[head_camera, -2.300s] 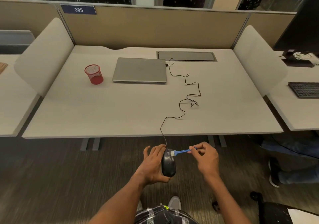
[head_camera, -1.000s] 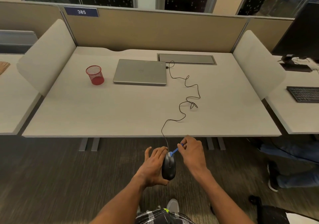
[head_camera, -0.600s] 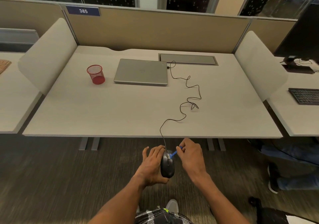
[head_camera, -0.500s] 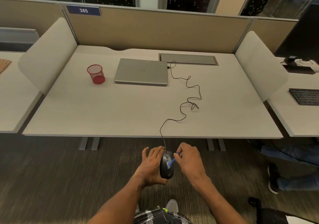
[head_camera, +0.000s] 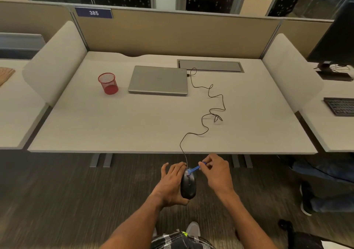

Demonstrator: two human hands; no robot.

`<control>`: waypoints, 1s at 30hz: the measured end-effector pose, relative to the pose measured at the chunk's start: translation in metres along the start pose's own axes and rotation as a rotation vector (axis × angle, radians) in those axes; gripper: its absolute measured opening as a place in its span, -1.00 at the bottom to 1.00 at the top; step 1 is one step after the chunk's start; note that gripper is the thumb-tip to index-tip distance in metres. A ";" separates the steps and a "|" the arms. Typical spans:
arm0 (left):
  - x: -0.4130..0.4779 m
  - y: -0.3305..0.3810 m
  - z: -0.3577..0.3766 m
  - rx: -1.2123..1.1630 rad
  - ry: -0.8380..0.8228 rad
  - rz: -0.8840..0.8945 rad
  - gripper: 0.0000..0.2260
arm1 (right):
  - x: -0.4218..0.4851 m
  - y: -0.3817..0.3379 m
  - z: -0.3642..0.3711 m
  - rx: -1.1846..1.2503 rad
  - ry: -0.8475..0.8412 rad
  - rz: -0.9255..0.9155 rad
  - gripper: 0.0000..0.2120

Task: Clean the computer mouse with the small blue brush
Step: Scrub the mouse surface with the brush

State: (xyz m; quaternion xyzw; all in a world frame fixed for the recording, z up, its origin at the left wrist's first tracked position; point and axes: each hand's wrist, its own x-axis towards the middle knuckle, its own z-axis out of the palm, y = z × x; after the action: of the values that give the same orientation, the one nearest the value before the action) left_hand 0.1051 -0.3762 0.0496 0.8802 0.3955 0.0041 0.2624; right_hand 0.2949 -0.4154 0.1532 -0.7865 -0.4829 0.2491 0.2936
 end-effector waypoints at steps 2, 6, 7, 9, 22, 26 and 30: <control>-0.001 -0.001 -0.001 0.013 -0.015 -0.002 0.11 | 0.003 0.004 0.000 0.024 -0.062 0.022 -0.84; -0.003 0.000 0.000 -0.017 0.003 0.010 0.10 | 0.007 0.012 0.006 0.069 0.095 0.058 -0.89; -0.003 0.000 0.000 -0.019 -0.001 0.010 0.11 | 0.009 0.014 0.006 0.088 0.137 0.056 -0.90; -0.003 -0.001 0.001 -0.017 -0.004 0.008 0.11 | 0.010 0.014 0.004 0.130 0.146 0.062 -0.91; -0.003 -0.002 0.002 -0.018 -0.017 0.007 0.10 | 0.017 0.026 0.008 0.072 0.121 0.140 -0.89; -0.002 -0.002 0.003 -0.024 -0.020 -0.001 0.10 | 0.017 0.024 0.006 0.099 0.045 0.110 -0.87; -0.001 -0.001 0.001 -0.029 -0.037 -0.008 0.12 | 0.011 0.020 0.005 0.047 0.120 0.062 -0.92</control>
State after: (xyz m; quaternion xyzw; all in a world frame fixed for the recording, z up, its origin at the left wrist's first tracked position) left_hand 0.1035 -0.3770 0.0484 0.8746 0.3941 -0.0077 0.2823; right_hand 0.3086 -0.4117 0.1341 -0.8075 -0.4337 0.2218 0.3326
